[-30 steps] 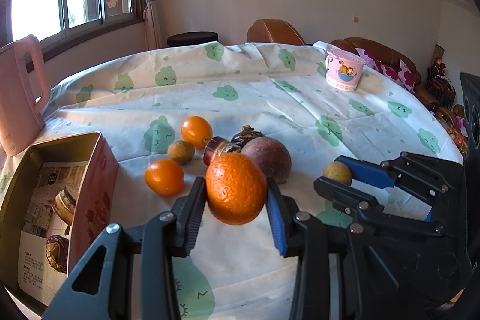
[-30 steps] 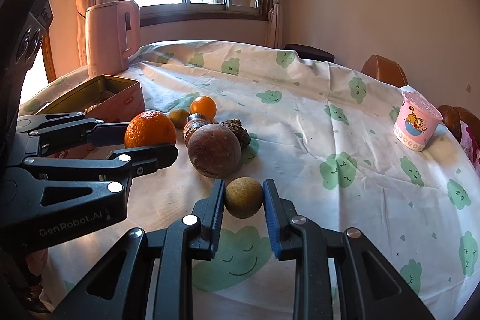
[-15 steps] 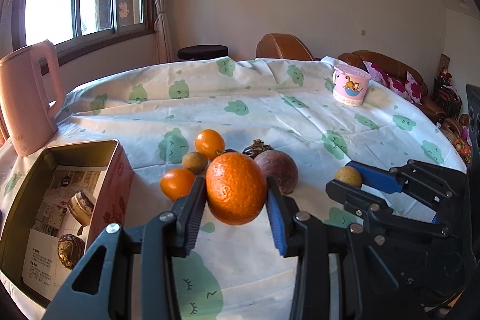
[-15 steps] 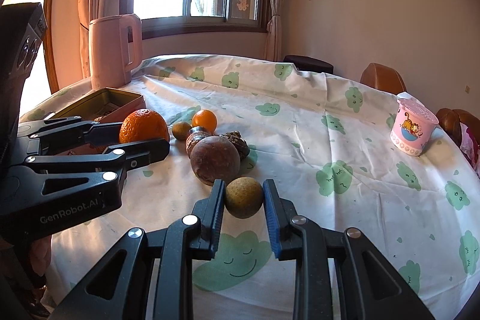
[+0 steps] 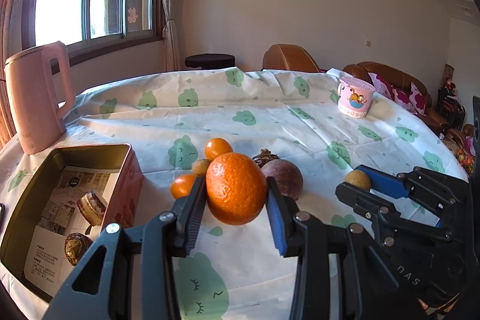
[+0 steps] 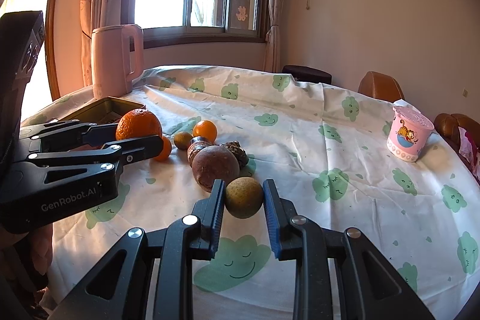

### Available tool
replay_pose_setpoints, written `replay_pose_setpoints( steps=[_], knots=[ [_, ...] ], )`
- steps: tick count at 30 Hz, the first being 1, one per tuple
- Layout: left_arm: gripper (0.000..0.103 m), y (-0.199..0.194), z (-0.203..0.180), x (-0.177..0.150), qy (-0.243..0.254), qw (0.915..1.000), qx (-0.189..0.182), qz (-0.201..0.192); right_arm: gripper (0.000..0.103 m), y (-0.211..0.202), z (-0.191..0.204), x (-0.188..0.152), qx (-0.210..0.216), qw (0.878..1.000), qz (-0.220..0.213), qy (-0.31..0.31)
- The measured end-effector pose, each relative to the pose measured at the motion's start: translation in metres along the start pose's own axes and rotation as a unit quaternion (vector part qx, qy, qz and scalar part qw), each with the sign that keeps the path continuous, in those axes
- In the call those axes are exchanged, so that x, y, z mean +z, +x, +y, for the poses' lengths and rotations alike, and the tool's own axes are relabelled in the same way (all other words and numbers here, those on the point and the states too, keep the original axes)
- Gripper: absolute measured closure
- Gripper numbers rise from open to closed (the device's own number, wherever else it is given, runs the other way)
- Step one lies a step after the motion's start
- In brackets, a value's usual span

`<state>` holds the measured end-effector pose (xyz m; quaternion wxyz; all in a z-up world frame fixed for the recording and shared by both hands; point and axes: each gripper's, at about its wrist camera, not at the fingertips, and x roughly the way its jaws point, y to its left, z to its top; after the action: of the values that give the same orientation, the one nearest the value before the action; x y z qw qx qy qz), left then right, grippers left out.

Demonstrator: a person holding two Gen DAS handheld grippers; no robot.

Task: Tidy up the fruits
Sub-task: 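Lift the round fruit and orange with both tools toward the tin box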

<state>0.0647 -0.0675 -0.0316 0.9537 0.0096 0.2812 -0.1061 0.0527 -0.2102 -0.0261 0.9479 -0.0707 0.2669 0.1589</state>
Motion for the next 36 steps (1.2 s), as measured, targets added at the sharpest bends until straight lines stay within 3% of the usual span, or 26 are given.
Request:
replay_pose_setpoints(
  steps=[36],
  knots=[
    [0.062,-0.02,0.004,-0.002,-0.009,0.9983,0.027,-0.051,0.076,-0.016,-0.002,-0.002,-0.005,0.999,-0.047,0.006]
  ],
)
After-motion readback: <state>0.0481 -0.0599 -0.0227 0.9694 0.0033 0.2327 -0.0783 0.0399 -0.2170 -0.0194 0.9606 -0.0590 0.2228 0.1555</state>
